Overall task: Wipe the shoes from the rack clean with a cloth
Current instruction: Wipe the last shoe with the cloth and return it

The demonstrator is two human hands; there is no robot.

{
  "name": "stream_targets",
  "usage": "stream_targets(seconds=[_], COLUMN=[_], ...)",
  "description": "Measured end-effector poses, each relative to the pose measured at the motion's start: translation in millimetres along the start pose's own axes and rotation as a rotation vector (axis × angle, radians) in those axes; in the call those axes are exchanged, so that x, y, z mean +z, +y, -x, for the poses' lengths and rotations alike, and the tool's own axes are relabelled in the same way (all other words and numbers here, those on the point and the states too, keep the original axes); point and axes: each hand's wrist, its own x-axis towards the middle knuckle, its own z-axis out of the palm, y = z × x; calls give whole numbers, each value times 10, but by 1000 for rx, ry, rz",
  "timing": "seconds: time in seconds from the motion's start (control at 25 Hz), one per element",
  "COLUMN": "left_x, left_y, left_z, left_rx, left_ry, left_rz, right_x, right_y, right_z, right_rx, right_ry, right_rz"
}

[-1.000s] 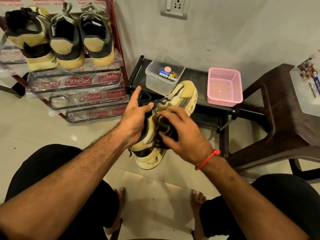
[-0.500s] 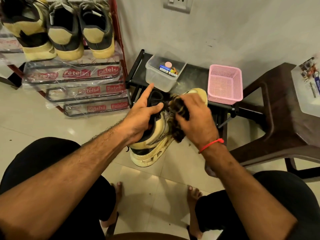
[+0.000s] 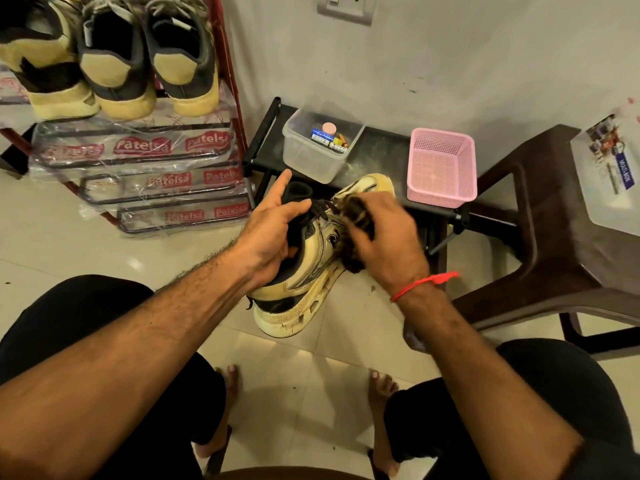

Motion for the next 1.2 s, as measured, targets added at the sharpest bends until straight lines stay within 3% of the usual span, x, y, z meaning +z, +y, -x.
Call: stream_targets(seconds=[0.12, 0.28, 0.44, 0.48, 0.6, 0.64, 0.68, 0.84, 1.0, 1.16, 1.2], left_x=[-75, -50, -98, -97, -55, -41, -37, -114, -120, -156, -153], left_y=[11, -14, 9, 32, 55, 48, 36, 15, 49, 35, 37], left_z=[-28, 6, -27, -23, 2, 14, 9, -5, -10, -24, -31], left_rx=[19, -25, 5, 1, -34, -40, -41, -33, -59, -24, -20], left_ry=[37, 6, 87, 86, 45, 39, 35, 74, 57, 127, 126], left_rz=[10, 40, 31, 53, 135, 140, 128, 98, 221, 233, 237], right_x=[170, -46, 304, 255, -33, -57, 0, 243, 42, 246, 226], right_y=[-252, 75, -471, -402, 38, 96, 53, -302, -15, -404, -378], right_z=[242, -111, 399, 338, -110, -142, -76, 329, -19, 415, 369], right_rx=[-241, 41, -383, -393, -64, 0, -11, -336, -54, -390, -404], right_ry=[-177, 3, -233, -224, 27, 44, 22, -276, -81, -277, -291], right_rz=[-50, -7, -37, -35, -40, -58, -60, -48, -16, -59, -56])
